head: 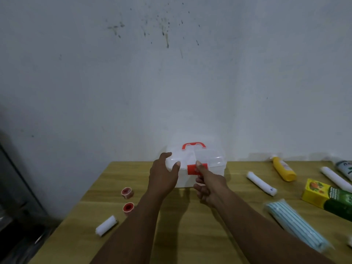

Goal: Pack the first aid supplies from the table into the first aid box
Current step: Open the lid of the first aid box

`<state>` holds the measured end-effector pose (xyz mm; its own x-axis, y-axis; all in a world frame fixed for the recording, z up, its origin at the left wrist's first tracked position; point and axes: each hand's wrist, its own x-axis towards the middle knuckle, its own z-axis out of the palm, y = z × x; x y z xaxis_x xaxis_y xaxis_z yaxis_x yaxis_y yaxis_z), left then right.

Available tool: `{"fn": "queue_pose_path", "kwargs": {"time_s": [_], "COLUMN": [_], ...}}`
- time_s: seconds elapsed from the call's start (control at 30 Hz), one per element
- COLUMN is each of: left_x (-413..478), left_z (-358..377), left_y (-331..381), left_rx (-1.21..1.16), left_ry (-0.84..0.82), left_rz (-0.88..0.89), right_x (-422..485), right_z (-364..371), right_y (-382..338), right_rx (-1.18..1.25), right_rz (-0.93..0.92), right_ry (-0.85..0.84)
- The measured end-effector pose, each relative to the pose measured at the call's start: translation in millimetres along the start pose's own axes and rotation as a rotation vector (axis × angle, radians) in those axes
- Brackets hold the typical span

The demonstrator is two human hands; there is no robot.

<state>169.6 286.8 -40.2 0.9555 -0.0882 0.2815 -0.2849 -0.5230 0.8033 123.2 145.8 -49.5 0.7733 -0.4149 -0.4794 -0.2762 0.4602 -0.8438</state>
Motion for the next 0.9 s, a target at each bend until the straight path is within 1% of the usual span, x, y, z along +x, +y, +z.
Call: {"fn": "queue_pose_path", "kwargs": {"time_s": [0.17,0.3,0.43,0.47,0.53,0.63,0.7,0.73,0.77,0.8,0.83,0.9], "left_x": [-11.9,-19.7,-18.7,-17.4,-13.5,-8.1,-5.2,-4.4,-3.9,-3.7,-4.3,-6.6], "left_z": [-2.1,-6.7,-11.6,-12.6,-14.7,-16.6,-16.4,-15.6,-14.7,-13.0,-12.0,-11.1], "left_y": [2.8,2.6,2.5,3.1,2.4,-1.2,-3.5,-4.5,-5.3,-6.2,-6.3,-5.7], "left_rx": [0.029,0.045,0.055,0.054,0.057,0.047,0.030,0.020,0.011,-0.001,-0.016,-0.025], "left_ry": [0.012,0.001,-0.011,-0.013,-0.015,-0.025,-0.025,-0.024,-0.021,-0.016,-0.008,0.016], "left_rz": [-0.004,0.009,0.019,0.023,0.026,0.017,0.021,0.028,0.031,0.028,0.018,0.011], "right_x": [-15.7,-30.2,-43.6,-42.9,-34.8,-17.5,-11.4,-7.4,-3.7,0.4,3.3,7.5], "right_z": [1.9,-5.4,-20.1,-23.8,-29.4,-34.9,-37.2,-38.9,-40.5,-42.2,-43.9,-47.7], "right_y": [-7.3,-8.5,-24.2,-28.8,-36.5,-43.9,-47.1,-47.0,-47.1,-46.8,-46.1,-44.6], "right_rx": [0.003,-0.277,-0.491,-0.544,-0.706,-0.971,-1.074,-1.090,-1.090,-1.066,-1.016,-0.935], "right_rz": [-0.107,-0.312,-0.447,-0.479,-0.594,-0.763,-0.833,-0.840,-0.817,-0.769,-0.730,-0.723], "right_ry": [0.041,0.072,-0.061,-0.072,-0.015,0.148,0.285,0.345,0.370,0.342,0.279,0.181]}}
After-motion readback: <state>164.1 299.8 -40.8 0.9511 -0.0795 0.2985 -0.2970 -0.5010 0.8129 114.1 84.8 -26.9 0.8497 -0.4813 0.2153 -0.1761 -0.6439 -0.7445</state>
